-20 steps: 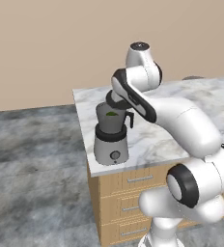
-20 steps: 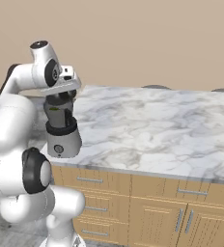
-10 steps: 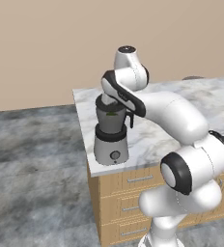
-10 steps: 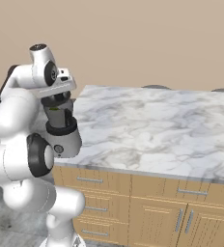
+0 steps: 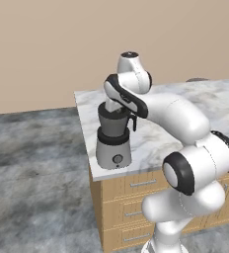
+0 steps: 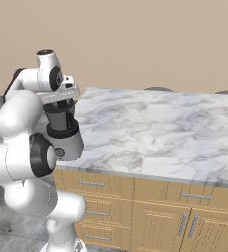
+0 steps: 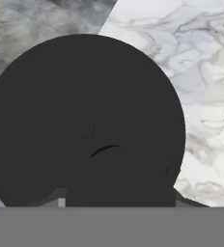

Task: Grab the garlic and lime from the fridge, place them in the blender, close the lid, and turn on the blender to create a marinade.

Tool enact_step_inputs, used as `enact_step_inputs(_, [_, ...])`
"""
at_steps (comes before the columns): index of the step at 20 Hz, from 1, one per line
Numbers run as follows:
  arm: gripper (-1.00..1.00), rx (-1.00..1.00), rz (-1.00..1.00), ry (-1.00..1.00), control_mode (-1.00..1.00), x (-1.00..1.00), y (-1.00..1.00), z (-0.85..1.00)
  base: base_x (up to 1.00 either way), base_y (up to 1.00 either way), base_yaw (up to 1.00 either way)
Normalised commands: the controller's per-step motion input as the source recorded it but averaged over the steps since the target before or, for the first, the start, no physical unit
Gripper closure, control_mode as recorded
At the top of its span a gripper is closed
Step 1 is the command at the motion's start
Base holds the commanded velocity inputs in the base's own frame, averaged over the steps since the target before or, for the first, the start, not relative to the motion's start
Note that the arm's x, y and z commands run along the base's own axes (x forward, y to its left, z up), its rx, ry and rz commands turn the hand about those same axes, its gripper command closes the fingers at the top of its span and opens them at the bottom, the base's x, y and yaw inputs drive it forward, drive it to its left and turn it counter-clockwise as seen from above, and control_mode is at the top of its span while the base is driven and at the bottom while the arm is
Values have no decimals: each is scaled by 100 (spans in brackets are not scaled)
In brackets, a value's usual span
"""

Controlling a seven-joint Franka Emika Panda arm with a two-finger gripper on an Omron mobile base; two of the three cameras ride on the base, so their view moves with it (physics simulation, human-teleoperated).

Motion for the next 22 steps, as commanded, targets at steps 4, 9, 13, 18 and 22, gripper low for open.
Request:
enact_step_inputs(4, [100,0,0,6,-100,1,7,-2,0,0,0])
enact_step_inputs(9, [100,-4,0,8,-100,1,10,-36,0,0,0])
enact_step_inputs(13, [100,-1,0,2,-100,0,0,-18,0,0,0])
enact_step_inputs(18, [100,0,0,-10,-100,2,-5,0,0,0,0])
enact_step_inputs(22, [100,0,0,-2,-100,0,0,-4,0,0,0])
